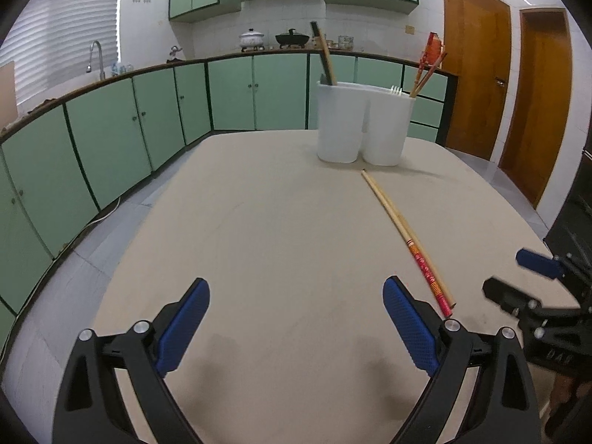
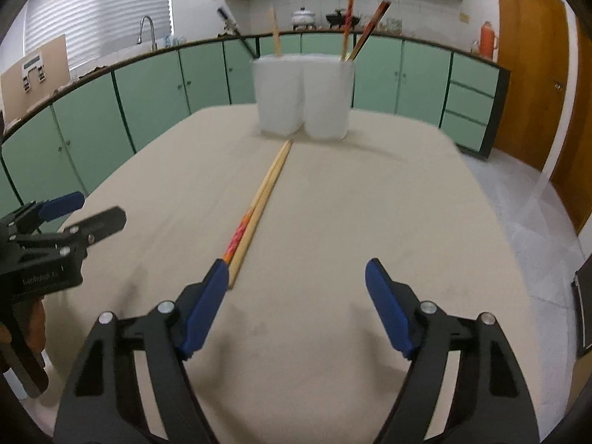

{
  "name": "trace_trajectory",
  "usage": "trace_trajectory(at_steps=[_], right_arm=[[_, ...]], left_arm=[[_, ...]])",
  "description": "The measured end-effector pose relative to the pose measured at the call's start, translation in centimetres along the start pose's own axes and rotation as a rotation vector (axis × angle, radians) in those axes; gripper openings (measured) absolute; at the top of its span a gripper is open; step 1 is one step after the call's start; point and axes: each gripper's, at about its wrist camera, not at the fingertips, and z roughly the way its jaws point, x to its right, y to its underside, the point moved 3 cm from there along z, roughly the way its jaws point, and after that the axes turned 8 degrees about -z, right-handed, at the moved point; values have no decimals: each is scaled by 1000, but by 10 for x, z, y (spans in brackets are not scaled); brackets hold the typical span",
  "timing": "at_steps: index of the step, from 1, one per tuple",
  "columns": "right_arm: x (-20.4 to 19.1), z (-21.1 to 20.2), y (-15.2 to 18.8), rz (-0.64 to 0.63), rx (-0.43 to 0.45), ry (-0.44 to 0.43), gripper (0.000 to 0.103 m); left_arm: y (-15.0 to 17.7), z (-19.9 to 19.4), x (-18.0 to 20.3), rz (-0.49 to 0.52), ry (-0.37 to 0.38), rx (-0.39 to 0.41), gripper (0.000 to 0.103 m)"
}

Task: Organize utensils
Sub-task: 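Lower the right tool onto another red-tipped chopstick and close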

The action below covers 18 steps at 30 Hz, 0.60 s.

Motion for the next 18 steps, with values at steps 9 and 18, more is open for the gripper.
trace_trajectory(at_steps=[9,18], right_arm=[[-19,8,4,-20,-33,17,63],[-23,17,5,-49,-76,54,63]], left_arm=[[3,-5,-12,-6,-4,8,93],[2,-5,-15,-23,2,12,93]])
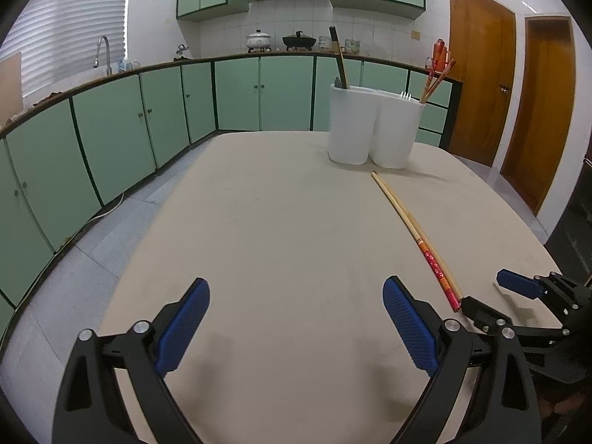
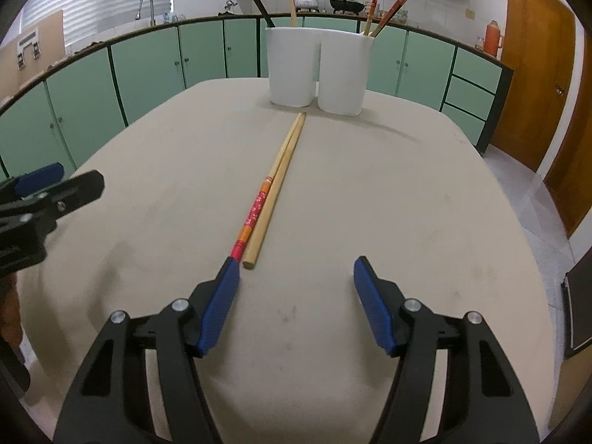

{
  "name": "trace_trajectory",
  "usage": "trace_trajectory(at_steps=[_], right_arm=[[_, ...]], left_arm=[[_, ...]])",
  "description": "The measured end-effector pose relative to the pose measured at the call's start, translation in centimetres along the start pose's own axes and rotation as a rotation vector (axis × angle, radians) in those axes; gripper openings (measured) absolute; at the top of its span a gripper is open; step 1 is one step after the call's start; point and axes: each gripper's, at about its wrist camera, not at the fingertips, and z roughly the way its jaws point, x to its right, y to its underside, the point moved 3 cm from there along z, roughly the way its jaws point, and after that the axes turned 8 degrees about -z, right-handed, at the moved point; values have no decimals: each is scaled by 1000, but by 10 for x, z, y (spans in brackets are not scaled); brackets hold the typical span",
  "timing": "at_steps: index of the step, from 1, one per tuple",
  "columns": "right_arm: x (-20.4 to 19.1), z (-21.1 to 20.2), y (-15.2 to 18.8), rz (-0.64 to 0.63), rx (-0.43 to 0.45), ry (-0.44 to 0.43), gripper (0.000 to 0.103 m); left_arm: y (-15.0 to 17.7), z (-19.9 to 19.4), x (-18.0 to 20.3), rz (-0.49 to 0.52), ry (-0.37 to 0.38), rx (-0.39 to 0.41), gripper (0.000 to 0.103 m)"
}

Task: Organize utensils
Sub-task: 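Lower the right tool onto another red-tipped chopstick and close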

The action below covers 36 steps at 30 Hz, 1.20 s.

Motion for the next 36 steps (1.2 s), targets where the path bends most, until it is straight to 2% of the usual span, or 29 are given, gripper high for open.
trace_trajectory(at_steps=[7,11,15,18,22,25,29,36], right_arm=[[-11,2,-5,-34,-4,-27,57],[-5,3,-5,5,-10,-38,55],[2,4,-4,55,-11,-41,50],[-1,4,-4,68,-5,-45,43],[-10,4,-6,54,5,-48,42],[-17,5,-7,30,13,-49,34],[-19,6,-9,35,19,-58,9],[-3,1,-8,105,38,-71,6]], left_arm=[[0,-1,-4,-6,2,-2,93],[0,-2,-5,-7,1,0,93],[0,-2,-6,-9,1,3,93],[-1,-3,-6,-9,2,5,93],[0,-3,-6,-10,1,5,93],[-1,-4,-6,-11,-1,10,93],[-2,-6,-4,-16,-2,17,93],[-2,-10,2,-5,-4,25,93]])
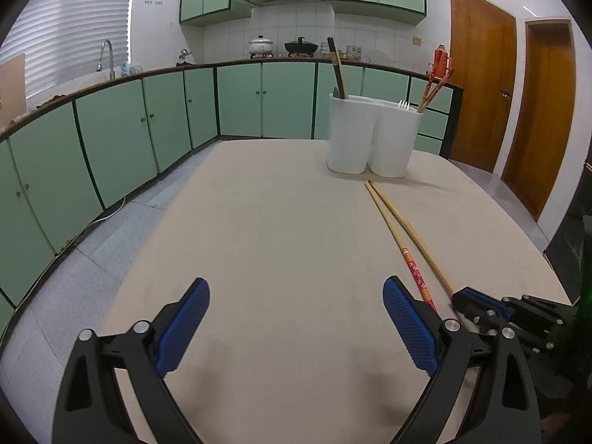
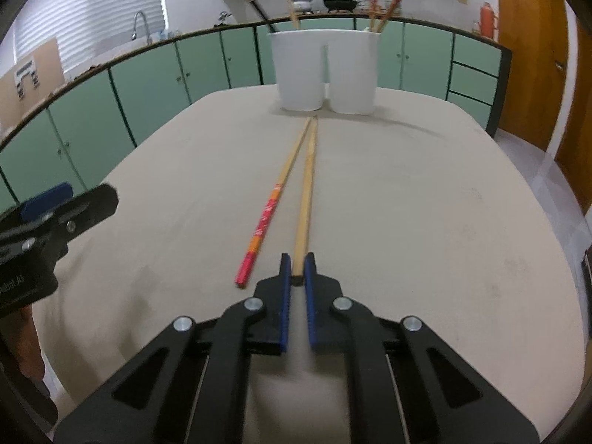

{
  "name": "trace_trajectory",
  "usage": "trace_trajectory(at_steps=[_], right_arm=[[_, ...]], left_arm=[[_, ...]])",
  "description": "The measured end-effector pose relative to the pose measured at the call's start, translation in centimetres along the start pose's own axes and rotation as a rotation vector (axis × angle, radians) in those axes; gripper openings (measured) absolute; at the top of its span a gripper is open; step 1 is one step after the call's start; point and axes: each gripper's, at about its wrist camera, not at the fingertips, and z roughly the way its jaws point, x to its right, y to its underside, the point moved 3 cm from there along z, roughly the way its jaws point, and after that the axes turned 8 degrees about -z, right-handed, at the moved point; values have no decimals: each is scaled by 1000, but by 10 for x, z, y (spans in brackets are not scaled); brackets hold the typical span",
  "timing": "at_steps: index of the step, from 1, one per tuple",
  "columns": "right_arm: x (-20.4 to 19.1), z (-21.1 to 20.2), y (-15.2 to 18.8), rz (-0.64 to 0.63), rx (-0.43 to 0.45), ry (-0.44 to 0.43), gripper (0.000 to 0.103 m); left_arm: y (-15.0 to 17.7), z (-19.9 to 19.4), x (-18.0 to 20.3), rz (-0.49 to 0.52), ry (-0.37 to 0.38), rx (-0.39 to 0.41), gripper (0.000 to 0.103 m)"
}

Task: Organize utensils
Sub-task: 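Lift the red-tipped chopstick off the table with the right tool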

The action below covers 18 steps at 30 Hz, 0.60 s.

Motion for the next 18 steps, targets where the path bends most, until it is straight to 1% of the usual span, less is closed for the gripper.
trace_trajectory(at_steps=[6,12,15,17,18], right_arm=[[27,-14,5,57,17,16,6],[47,-32,5,80,57,29,6],[59,-38,4,106,72,35,6],[66,-41,5,126,78,37,6],[69,-41,5,135,81,38,6]], left_arm=[[-3,-1,14,-3,6,19,93],[-1,0,44,15,37,28,92],[5,3,56,29,45,21,88],[9,7,64,39,42,10,83],[12,10,68,40,42,-1,82]])
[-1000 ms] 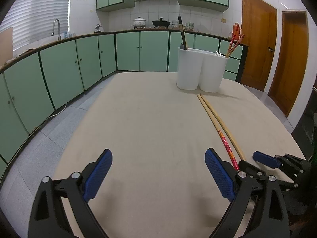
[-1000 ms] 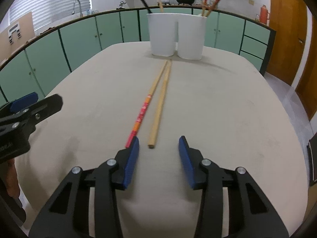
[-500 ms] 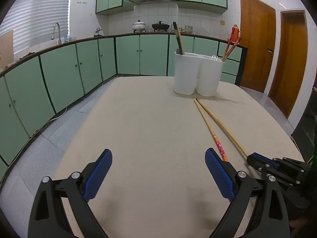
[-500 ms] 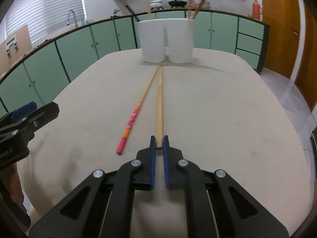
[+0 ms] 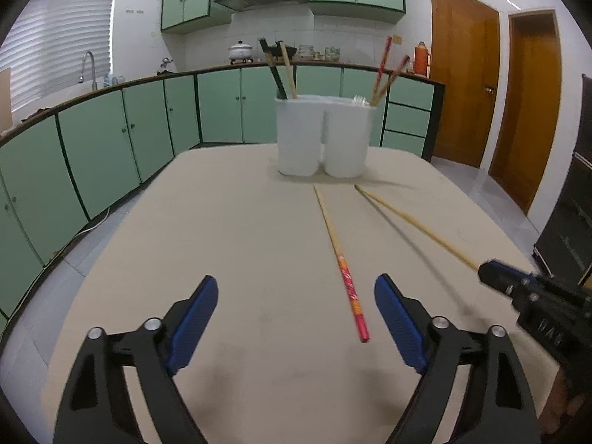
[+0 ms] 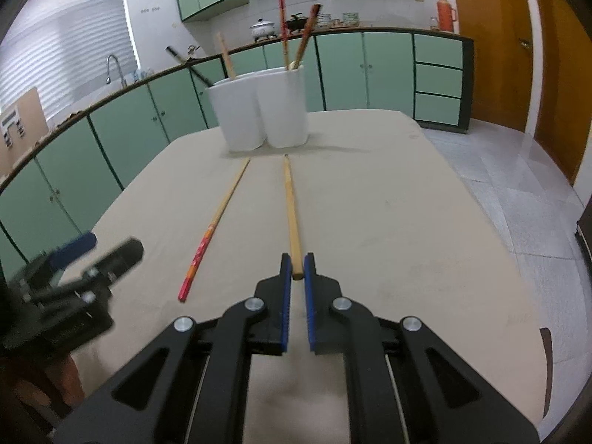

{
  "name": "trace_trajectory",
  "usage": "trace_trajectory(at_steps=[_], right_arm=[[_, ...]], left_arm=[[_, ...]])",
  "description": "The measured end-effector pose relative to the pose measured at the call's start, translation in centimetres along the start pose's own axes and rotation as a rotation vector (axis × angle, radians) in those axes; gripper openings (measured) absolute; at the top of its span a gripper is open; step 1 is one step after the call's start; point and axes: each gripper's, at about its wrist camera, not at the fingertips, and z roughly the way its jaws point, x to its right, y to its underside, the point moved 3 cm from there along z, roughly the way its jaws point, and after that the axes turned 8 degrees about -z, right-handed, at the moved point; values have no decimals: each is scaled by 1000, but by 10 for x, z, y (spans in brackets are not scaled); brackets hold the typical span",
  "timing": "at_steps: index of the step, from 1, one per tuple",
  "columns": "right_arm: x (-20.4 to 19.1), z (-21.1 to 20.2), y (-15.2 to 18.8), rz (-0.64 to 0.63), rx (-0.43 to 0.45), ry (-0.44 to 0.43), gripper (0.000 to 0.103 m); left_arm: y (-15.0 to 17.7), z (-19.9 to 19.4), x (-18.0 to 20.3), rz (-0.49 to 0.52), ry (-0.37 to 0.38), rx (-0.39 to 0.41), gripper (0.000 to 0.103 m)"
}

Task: Organize utensils
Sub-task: 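Lift the red-tipped chopstick off the table with the right tool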

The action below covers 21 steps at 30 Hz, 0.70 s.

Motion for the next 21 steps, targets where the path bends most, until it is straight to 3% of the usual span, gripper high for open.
trace_trajectory(at_steps=[9,13,18,21], right_arm=[[4,-1,-2,18,17,-9,6],[7,-5,-1,20,25,-13,6],[9,-3,-1,28,20,-19,6],[10,-1,-1,30,14,-24,6]], left_arm=[[17,21,19,5,9,-85,73],[21,32,22,-9,18,-132,56],[22,34,21,-16,19,-138,47],[22,33,22,-12,20,-140,32]])
